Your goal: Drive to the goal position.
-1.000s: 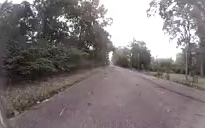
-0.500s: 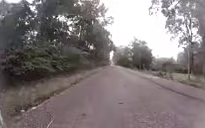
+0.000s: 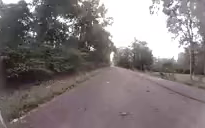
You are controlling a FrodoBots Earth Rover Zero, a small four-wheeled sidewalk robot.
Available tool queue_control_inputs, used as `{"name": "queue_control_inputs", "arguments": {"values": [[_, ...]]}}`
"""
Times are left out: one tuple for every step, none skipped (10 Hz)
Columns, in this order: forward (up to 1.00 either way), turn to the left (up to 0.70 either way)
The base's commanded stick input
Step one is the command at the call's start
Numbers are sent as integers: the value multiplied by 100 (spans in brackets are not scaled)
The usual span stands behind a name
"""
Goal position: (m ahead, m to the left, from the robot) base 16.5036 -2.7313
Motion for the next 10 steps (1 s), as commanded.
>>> {"name": "queue_control_inputs", "arguments": {"values": [[70,-3],[70,-1],[70,0],[70,0],[70,0],[70,0],[70,0],[70,0],[70,0],[70,0]]}}
